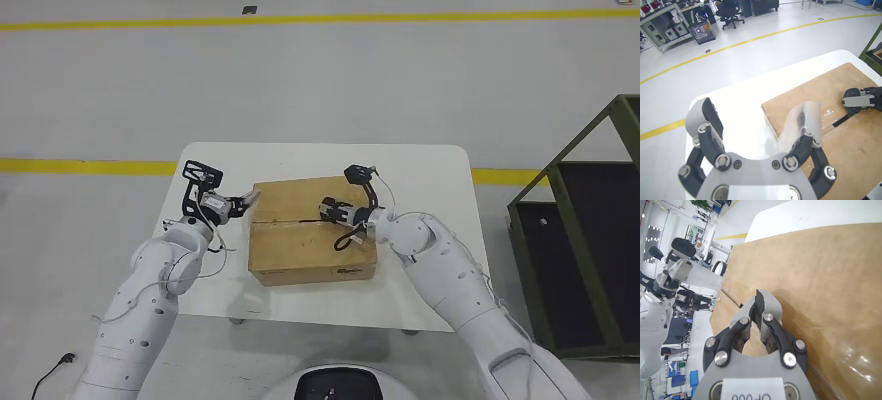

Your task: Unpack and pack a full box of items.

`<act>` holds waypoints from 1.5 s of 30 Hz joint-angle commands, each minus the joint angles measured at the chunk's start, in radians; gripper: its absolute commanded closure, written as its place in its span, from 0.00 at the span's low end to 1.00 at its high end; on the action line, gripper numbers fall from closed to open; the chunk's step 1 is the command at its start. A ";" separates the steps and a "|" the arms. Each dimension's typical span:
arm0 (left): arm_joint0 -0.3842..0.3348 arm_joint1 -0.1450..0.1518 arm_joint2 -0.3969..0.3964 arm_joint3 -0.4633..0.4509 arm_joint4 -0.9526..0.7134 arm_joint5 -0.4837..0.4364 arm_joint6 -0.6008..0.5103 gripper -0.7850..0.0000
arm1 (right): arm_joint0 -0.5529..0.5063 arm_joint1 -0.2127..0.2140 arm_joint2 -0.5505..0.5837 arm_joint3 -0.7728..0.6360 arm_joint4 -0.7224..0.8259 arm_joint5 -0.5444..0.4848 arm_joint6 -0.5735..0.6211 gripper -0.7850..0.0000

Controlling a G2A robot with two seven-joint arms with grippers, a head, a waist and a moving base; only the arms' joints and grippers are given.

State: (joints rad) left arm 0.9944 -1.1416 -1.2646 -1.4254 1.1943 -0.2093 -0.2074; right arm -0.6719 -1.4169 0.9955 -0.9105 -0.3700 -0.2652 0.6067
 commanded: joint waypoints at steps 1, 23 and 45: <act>-0.001 -0.003 0.009 -0.005 -0.001 -0.003 -0.004 0.00 | -0.001 0.009 0.022 -0.021 -0.010 0.021 0.014 1.00; -0.080 -0.026 0.087 0.012 0.091 0.007 -0.016 0.00 | -0.113 0.093 0.232 -0.107 -0.145 0.096 -0.037 1.00; -0.067 -0.026 0.029 -0.044 0.106 0.014 -0.025 0.00 | -0.097 0.105 0.268 -0.210 -0.099 0.042 -0.080 1.00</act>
State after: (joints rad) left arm 0.9321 -1.1664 -1.2406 -1.4666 1.3029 -0.1935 -0.2304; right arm -0.7717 -1.3147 1.2487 -1.1251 -0.4653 -0.2357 0.5439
